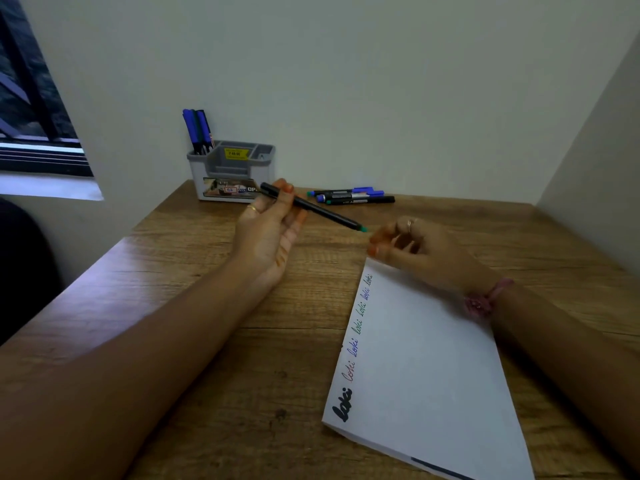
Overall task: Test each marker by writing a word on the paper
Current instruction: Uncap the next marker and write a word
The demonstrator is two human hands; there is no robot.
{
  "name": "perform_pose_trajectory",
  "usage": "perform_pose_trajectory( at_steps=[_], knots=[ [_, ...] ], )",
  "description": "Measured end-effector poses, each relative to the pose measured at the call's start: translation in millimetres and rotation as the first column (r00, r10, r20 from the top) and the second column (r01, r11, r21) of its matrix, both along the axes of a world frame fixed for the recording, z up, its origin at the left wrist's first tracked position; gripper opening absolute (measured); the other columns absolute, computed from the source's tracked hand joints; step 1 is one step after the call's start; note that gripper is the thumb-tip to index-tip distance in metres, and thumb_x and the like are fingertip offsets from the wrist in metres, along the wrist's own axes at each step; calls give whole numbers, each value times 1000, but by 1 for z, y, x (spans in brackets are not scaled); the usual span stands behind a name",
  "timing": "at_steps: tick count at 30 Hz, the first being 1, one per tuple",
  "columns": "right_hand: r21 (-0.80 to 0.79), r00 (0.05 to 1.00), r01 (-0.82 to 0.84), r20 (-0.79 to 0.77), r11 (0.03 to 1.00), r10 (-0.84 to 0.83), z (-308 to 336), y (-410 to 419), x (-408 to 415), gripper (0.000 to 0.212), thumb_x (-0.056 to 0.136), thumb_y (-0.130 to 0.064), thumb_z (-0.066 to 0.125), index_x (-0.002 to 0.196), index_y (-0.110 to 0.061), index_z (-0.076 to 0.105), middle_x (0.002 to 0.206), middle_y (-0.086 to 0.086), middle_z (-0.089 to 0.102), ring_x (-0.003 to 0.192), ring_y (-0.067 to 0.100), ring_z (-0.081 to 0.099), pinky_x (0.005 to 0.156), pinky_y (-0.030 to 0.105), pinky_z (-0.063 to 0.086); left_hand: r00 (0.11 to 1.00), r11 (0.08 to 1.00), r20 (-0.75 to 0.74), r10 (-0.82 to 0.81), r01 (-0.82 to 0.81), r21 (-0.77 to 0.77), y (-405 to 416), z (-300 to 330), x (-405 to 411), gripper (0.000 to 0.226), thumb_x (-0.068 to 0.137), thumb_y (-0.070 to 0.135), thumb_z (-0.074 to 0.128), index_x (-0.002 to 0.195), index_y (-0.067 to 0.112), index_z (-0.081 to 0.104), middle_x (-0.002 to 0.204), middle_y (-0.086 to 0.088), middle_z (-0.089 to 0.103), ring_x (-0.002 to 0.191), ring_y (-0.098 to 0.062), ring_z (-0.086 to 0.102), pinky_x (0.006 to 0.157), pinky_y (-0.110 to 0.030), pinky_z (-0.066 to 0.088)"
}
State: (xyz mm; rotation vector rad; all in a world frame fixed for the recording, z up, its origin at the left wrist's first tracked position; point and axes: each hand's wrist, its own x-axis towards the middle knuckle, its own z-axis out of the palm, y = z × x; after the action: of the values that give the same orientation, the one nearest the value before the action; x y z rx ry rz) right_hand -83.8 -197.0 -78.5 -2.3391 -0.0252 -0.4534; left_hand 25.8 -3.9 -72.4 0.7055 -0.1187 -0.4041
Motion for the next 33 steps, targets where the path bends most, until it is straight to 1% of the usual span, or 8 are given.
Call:
perform_pose_trajectory(
  at_steps=[2, 5, 10, 14, 22, 24, 27, 33],
  knots=[
    [-120, 997, -55, -58, 991, 48, -4, -9, 0, 30, 74, -47, 70, 92, -23, 66, 91, -18, 64, 73, 6, 59, 61, 16, 46, 998, 998, 4, 64, -65, 17, 4, 3, 8, 10, 87, 9, 58, 96, 12, 61, 90, 0, 66, 88, -9, 66, 84, -27, 54],
    [-233, 985, -132, -141, 963, 100, -12, -12, 3, 35, 77, -56, 65, 101, -31, 67, 97, -21, 62, 83, 0, 59, 66, 11, 41, 991, 991, 10, 132, -133, 19, 8, 6, 15, 14, 87, 7, 60, 100, 10, 61, 92, -2, 66, 89, -11, 65, 87, -28, 54],
    [-197, 978, -147, -175, 969, 113, -10, -12, 3, 30, 79, -50, 64, 103, -32, 66, 101, -16, 60, 88, -4, 56, 71, 7, 41, 975, 976, 51, 219, -219, -6, 11, 14, 27, 31, 87, 5, 60, 117, 2, 58, 94, -4, 66, 87, -12, 64, 87, -29, 54],
    [-181, 972, -155, -205, 971, 117, -9, -12, 3, 27, 81, -42, 64, 105, -30, 66, 100, -11, 60, 84, -2, 55, 71, 9, 43, 935, 943, 133, 328, -333, 15, 13, 35, 54, 31, 87, 6, 62, 117, 1, 58, 91, -3, 66, 84, -10, 64, 82, -27, 56],
    [-178, 961, -169, -248, 969, 122, -8, -14, 5, 33, 79, -50, 58, 107, -34, 62, 103, -3, 59, 83, 3, 53, 71, 13, 44, 800, 826, 318, 508, -557, 82, 2, 81, 135, 34, 86, 5, 64, 118, 0, 56, 101, -6, 65, 94, -13, 64, 83, -26, 55],
    [-171, 959, -178, -249, 969, 132, -8, -15, 6, 31, 80, -48, 59, 107, -34, 61, 102, -2, 59, 82, -1, 52, 70, 10, 42, 771, 795, 366, 521, -595, 122, -6, 79, 154, 31, 85, 6, 64, 115, 2, 57, 97, -3, 65, 90, -11, 64, 79, -23, 55],
    [-163, 958, -192, -246, 968, 148, -9, -16, 7, 29, 80, -46, 61, 107, -34, 62, 102, -2, 58, 84, 2, 53, 72, 11, 42, 731, 744, 449, 513, -640, 192, -13, 71, 177, 28, 85, 7, 65, 112, 3, 57, 97, -4, 65, 87, -9, 63, 73, -18, 54],
    [-141, 956, -195, -247, 971, 156, -10, -15, 9, 29, 77, -48, 61, 104, -36, 62, 98, -13, 55, 87, 1, 52, 74, 12, 43, 719, 684, 585, 376, -641, 348, -19, 53, 210, 34, 81, 7, 69, 112, 1, 55, 105, -12, 66, 92, -18, 65, 75, -26, 57]
  ],
)
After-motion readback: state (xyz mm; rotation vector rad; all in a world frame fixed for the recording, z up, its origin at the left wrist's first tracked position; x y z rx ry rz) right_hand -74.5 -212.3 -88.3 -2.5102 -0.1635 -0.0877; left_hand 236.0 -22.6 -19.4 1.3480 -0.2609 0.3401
